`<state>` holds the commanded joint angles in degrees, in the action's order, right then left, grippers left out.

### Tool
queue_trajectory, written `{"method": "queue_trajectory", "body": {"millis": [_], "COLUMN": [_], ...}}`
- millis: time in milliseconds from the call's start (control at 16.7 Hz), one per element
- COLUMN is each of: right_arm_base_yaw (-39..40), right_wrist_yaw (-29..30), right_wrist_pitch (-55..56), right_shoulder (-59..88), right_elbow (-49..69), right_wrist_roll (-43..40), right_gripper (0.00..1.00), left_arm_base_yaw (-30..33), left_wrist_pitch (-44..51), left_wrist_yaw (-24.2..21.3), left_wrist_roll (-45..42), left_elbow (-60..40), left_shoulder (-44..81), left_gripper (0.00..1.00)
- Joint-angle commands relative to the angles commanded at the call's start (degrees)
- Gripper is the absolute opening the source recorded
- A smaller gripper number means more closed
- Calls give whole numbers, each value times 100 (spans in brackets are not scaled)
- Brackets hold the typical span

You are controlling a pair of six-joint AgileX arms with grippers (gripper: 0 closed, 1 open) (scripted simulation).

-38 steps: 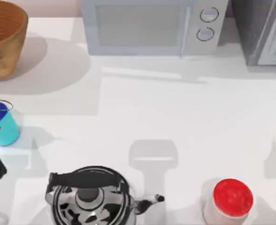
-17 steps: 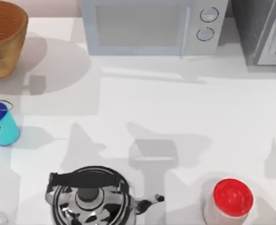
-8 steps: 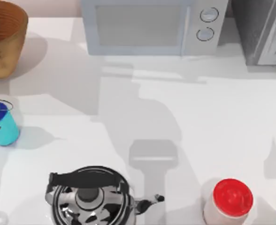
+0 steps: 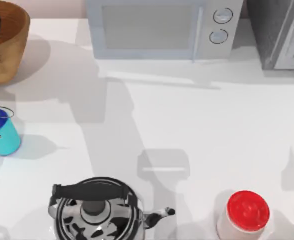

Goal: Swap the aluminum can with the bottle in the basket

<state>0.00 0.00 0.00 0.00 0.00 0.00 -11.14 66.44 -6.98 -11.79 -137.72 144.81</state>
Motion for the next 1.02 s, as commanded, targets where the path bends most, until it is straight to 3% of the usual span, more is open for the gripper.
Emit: {"method": "queue_trajectory", "body": {"millis": [960,1020], "right_arm_base_yaw": [0,0], "right_wrist_yaw": [0,0], "right_wrist_pitch": [0,0], "right_shoulder": [0,0], "right_elbow": [0,0], "right_wrist_roll": [0,0], "right_gripper": [100,100], "left_arm_base_yaw": [72,72], "left_wrist_pitch": [-745,-745], "left_wrist_yaw": [11,11], "left_wrist_roll": [66,66], "left_elbow": [101,101], "left_shoulder": [642,642], "left_gripper": [100,92]}}
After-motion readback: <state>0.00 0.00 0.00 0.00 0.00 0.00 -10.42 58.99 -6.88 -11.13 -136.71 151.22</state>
